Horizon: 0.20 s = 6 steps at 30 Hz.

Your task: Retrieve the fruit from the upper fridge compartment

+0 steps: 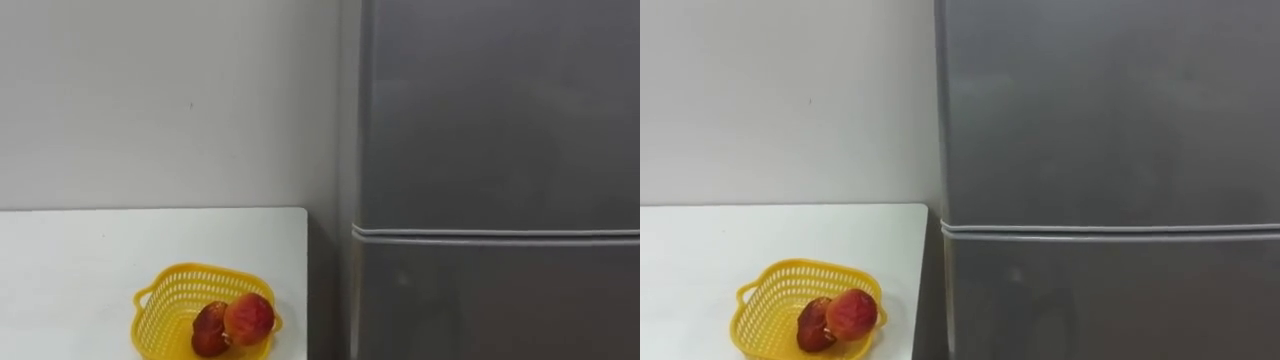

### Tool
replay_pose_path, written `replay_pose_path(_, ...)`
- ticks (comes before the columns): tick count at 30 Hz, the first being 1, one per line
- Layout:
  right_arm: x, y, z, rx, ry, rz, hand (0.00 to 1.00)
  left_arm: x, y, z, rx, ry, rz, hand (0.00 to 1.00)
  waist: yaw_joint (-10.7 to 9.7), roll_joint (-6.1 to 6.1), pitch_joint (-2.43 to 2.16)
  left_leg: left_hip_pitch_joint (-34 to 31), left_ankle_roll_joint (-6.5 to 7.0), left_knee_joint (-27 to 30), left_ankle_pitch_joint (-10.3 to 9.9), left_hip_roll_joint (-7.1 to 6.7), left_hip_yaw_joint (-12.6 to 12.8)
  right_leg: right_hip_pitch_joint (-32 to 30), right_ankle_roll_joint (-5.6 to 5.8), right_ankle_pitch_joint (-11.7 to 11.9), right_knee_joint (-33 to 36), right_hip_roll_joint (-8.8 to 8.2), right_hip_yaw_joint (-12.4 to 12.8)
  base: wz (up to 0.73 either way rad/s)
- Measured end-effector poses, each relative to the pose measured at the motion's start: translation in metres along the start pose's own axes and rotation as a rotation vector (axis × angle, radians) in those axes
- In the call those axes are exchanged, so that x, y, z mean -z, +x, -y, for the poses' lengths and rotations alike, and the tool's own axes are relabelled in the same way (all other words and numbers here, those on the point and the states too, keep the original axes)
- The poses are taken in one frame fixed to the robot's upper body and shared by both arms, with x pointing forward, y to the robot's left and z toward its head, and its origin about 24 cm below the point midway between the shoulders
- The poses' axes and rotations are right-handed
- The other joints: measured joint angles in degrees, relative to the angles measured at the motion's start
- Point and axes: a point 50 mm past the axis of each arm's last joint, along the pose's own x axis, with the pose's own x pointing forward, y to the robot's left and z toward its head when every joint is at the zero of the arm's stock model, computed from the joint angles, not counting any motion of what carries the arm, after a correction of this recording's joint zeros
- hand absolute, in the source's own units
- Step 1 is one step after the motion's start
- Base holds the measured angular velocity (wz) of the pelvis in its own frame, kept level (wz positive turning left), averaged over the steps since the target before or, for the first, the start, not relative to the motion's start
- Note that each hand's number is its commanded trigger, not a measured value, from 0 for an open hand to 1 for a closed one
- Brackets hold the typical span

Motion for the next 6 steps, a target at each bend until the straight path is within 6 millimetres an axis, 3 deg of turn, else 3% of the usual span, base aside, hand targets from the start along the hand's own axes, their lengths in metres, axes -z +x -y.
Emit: replay_pose_path(6,0.0042,0.0,-0.0012,-0.02,-0.091,-0.029,0.0,0.0007,0.0004,0.0012,0.016,0.004,-0.01,0.0,-0.2,-0.01,0.01,0.11,0.0,-0.07,-0.01,-0.01,0.01,0.15,0.02,-0.01,0.0,0.0,0.02,0.0)
